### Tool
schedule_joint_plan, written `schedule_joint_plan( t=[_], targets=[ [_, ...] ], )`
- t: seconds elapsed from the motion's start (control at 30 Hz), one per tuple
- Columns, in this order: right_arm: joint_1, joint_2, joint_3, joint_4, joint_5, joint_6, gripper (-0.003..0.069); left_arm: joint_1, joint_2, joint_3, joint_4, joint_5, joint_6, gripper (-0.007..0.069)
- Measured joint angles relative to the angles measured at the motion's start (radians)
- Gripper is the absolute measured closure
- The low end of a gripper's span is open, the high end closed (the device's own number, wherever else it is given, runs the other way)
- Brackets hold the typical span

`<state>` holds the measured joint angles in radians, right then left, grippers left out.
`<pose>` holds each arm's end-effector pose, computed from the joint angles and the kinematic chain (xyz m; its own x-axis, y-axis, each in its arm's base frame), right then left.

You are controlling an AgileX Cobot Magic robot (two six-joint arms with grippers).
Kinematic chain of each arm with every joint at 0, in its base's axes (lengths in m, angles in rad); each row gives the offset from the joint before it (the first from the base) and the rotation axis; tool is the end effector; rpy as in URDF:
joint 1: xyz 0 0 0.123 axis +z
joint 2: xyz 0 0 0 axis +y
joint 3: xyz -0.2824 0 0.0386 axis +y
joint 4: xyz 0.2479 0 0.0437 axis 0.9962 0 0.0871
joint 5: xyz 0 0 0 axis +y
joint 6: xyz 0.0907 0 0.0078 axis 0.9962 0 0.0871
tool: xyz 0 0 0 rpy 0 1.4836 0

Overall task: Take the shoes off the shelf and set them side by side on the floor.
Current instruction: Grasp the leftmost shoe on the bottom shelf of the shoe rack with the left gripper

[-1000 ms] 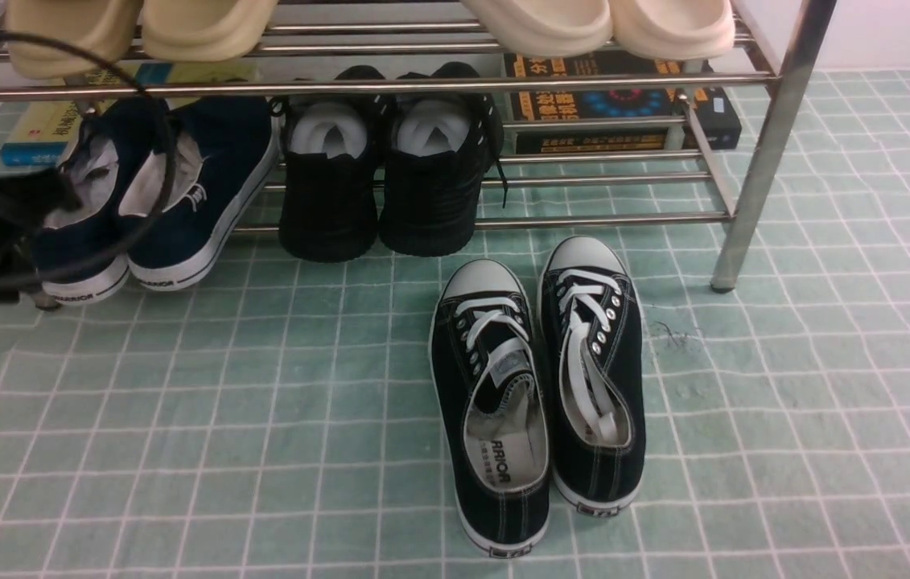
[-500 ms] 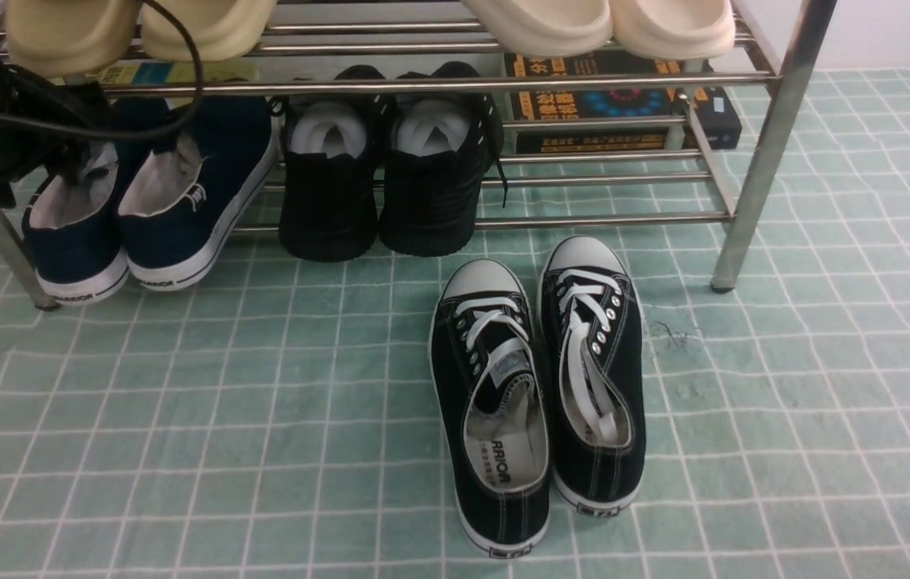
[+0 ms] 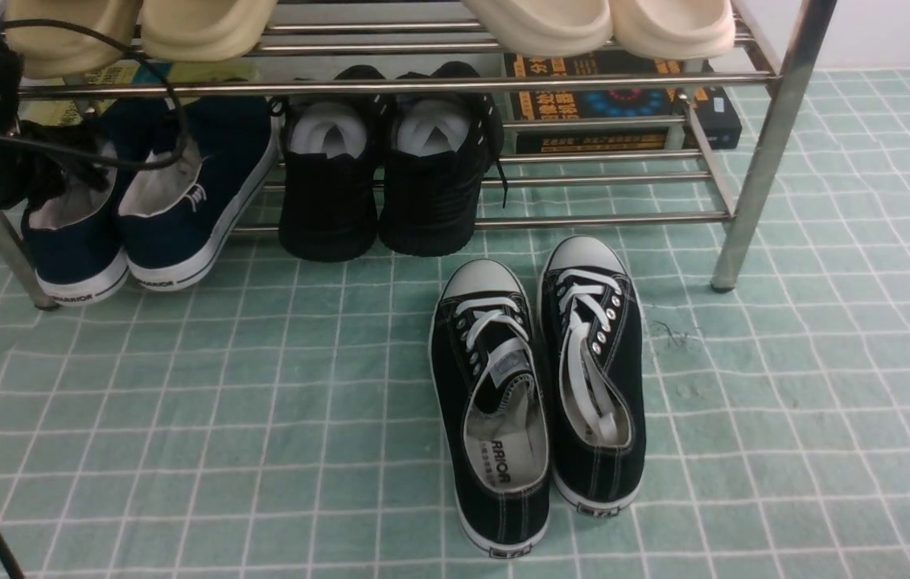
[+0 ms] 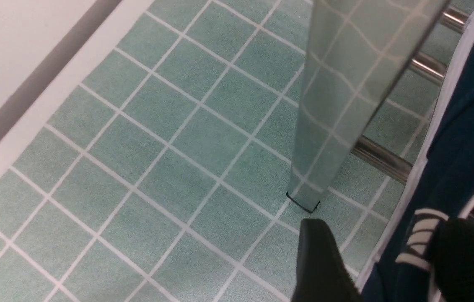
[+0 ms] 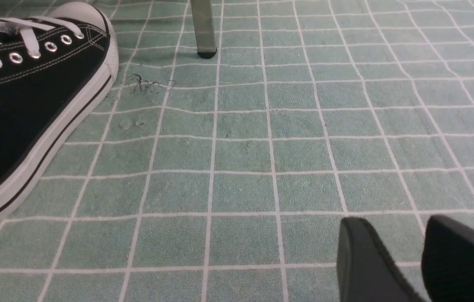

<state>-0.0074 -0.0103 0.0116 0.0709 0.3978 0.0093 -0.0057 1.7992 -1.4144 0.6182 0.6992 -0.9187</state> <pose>0.0518 0.0021 0.1741 -0.3066 0.0769 -0.9487 0.0042 0.9968 0.0794 0.4004 0.0317 0.2706 -0.6216 -0.3750 -0.6877 -0.5265 0.8501 0.0123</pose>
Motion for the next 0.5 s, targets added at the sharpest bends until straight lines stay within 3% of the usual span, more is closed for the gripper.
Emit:
schedule_joint_plan(
  t=[0.5],
  targets=[
    [0.000,0.000,0.000,0.000,0.000,0.000,0.0421,0.000,0.051,-0.009,-0.003,-0.043,-0.004,0.0230]
  ],
)
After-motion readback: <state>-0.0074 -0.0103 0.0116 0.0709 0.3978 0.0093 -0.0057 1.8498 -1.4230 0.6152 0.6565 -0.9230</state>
